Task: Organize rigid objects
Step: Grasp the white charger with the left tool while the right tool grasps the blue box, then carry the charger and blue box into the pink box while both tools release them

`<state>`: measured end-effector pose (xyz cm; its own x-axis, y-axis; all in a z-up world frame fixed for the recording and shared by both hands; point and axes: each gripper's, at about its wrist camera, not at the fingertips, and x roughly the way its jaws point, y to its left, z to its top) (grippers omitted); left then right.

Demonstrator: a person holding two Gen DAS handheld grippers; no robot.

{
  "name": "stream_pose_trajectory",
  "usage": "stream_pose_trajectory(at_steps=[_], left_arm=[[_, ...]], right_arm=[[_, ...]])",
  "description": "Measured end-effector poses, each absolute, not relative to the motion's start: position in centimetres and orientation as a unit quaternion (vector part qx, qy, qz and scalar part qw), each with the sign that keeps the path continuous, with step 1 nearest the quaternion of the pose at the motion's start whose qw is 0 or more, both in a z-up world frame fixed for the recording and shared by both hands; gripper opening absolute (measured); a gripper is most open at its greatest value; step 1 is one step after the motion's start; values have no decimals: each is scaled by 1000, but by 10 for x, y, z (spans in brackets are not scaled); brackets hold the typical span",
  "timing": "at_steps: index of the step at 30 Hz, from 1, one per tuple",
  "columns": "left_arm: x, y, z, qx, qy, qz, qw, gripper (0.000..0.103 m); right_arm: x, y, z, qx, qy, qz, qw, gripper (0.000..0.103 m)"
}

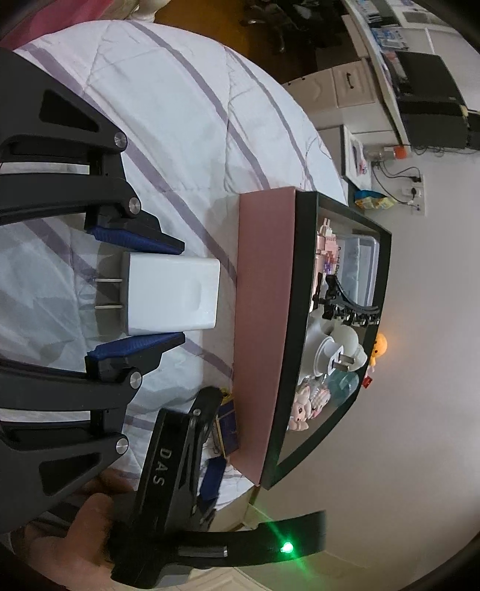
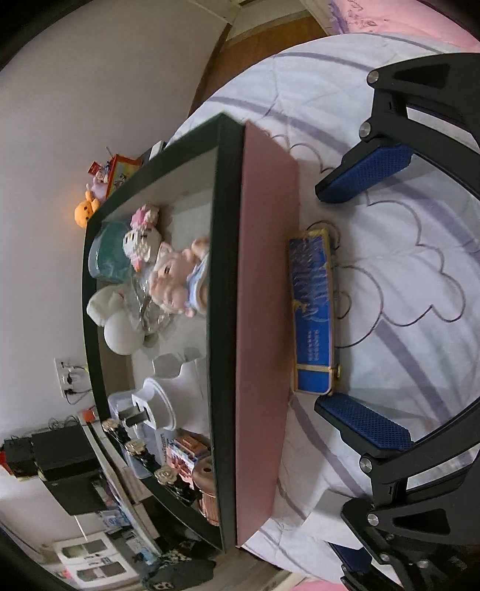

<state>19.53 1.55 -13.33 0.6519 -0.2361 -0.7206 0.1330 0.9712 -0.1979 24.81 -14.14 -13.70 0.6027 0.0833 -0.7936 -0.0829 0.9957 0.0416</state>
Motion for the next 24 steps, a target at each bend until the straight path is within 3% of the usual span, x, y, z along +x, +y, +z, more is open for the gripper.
stream_pose_trajectory(at_steps=[1,2,3,24], left_arm=[[195,15,-133,-63,404,-102,907,42],[195,16,-133,-64,403,-102,907,42],[194,18,-133,-68,402,-102,907,42],[153,29,-105,-79,370,-110,919,42]], right_arm=[[247,-141,-137,-1,442,46,896,97],[244,-141,-135,-3,437,48,898,85],[243,-141,-134,-6,434,47,900,83],[153,-171,-97,42,396,97,912,83]])
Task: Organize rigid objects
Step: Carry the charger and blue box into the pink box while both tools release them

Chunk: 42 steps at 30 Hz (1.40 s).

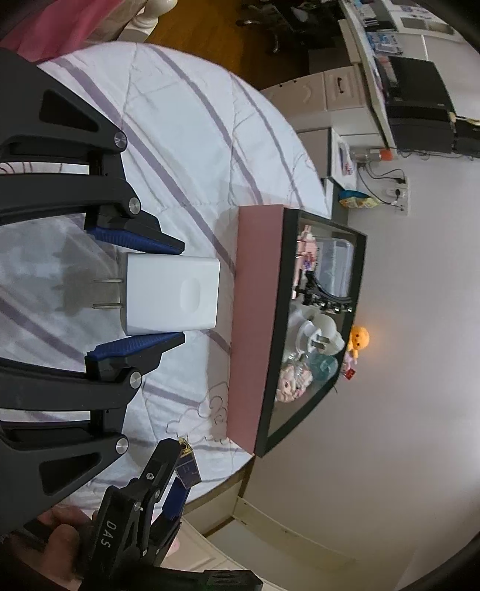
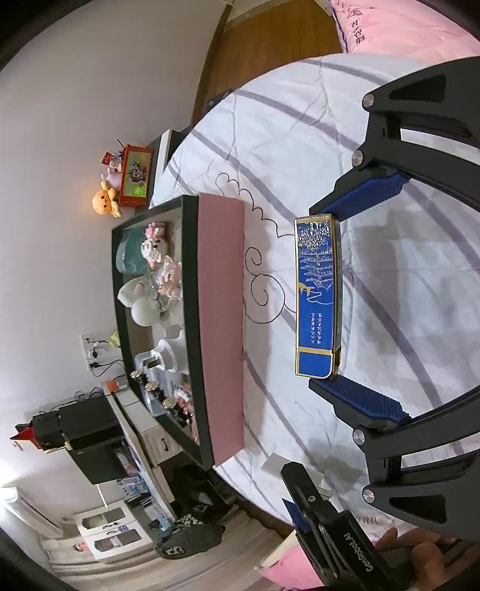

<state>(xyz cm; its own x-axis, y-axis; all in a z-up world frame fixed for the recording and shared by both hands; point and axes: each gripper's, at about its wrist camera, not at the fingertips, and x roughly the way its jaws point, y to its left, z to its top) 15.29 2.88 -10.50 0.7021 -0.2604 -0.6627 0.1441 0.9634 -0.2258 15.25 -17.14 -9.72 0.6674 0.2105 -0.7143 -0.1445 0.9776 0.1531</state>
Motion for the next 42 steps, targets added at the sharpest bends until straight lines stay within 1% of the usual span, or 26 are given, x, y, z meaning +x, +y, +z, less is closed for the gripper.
stream_pose_trajectory(at_steps=[11,18,24,30,35,42], left_arm=[[156,33,-66,-72,329,-113,935,42],[191,34,-32,-65,294,-119,946,42],[246,23,-19,-65,295,-137,943,42],[287,5,-23,-66,306,-142,939,42],[308,-14,-30,-61,317,-150,935,42],[329,-29,-42,-58,330,-158,929,42]], right_arm=[[158,-174,-58,36,353,111,928,84],[191,-180,-26,25,318,113,941,84],[237,-187,-10,43,303,117,945,84],[283,-191,-13,65,316,122,939,84],[315,-198,-34,84,344,116,928,84],[335,-202,-51,88,363,115,920,84]])
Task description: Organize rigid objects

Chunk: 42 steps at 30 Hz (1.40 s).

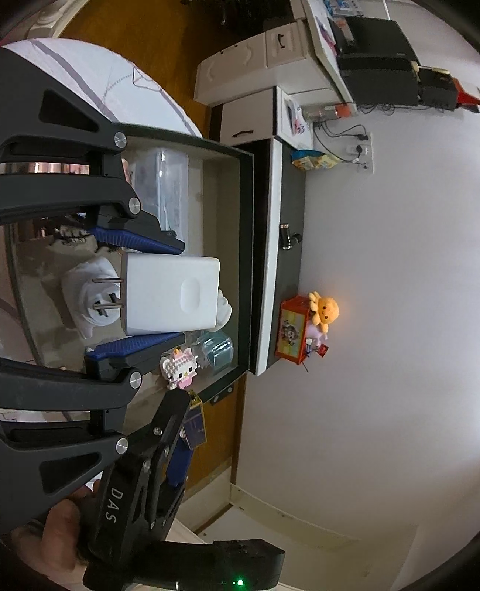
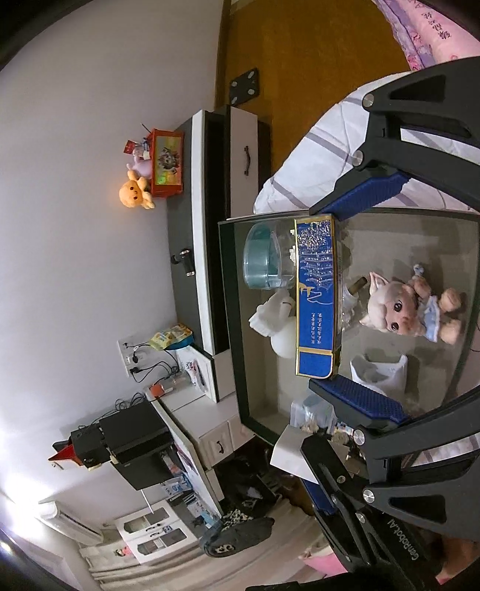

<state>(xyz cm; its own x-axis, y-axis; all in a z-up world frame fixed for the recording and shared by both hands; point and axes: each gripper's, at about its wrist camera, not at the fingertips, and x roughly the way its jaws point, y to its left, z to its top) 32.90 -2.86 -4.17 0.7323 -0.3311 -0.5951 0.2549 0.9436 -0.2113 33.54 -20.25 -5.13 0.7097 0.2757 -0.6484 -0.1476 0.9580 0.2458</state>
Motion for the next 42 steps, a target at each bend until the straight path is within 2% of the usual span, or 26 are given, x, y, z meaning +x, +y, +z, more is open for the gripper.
stream_pose_trajectory(at_steps=[4,8,9,11,14,32,42], left_arm=[[333,-30,-45,-53,332,-151,930,46],[324,-26,-41,-50,320,-140,936,77],[320,-24,-40,-49,316,-135,938,85],[313,-19,-36,-50,306,-126,942,93],[300,-12,-29,-48,295,-113,948,102],[171,14,-13,-38,266,-84,960,103],[106,5,-7,-15,257,-83,963,103]], right_arm=[[341,-202,-57,96,368,124,917,86],[340,-203,-58,108,368,128,914,89],[338,-204,-58,111,369,127,914,96],[333,-206,-57,119,364,126,915,103],[324,-207,-55,109,363,103,920,103],[178,-200,-26,76,311,69,945,103],[103,-192,-14,57,292,59,953,103]])
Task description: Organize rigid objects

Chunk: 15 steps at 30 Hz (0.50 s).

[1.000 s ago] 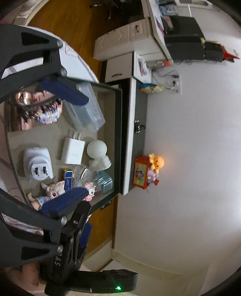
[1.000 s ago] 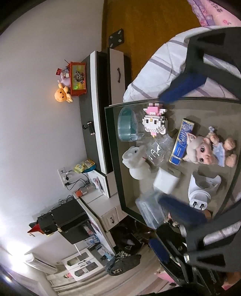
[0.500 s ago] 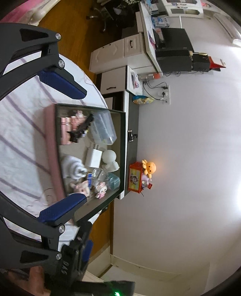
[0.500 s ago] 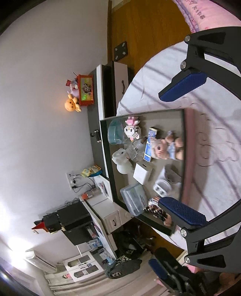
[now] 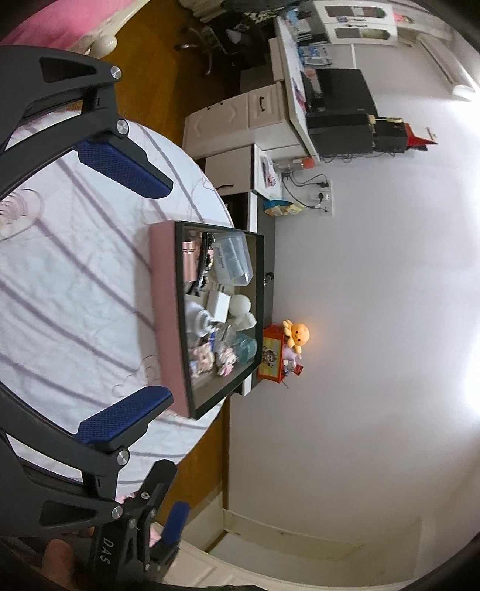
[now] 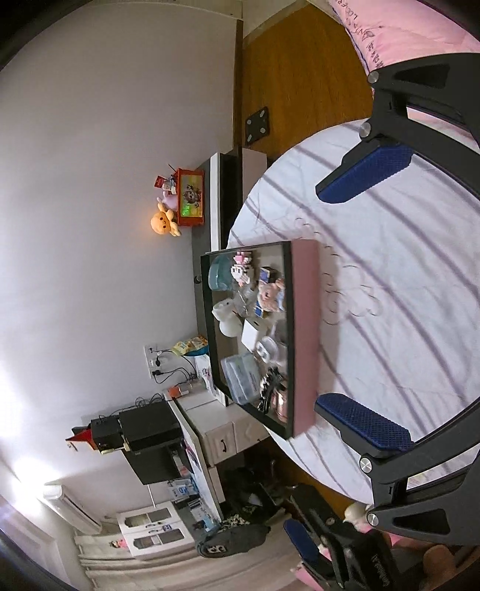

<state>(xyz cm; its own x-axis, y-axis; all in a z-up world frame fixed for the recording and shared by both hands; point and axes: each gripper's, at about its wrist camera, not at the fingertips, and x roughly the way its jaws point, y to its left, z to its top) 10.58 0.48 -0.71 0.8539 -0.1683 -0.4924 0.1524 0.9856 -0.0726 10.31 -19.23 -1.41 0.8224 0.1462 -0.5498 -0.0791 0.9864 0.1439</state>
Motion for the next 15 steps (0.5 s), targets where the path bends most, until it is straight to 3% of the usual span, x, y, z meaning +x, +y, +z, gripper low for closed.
stream_pose_trajectory(at_steps=[15], left_arm=[[11,7,5,-17,217,-65,974,103]], right_arm=[[17,-175,0,30,256,41,965,103]])
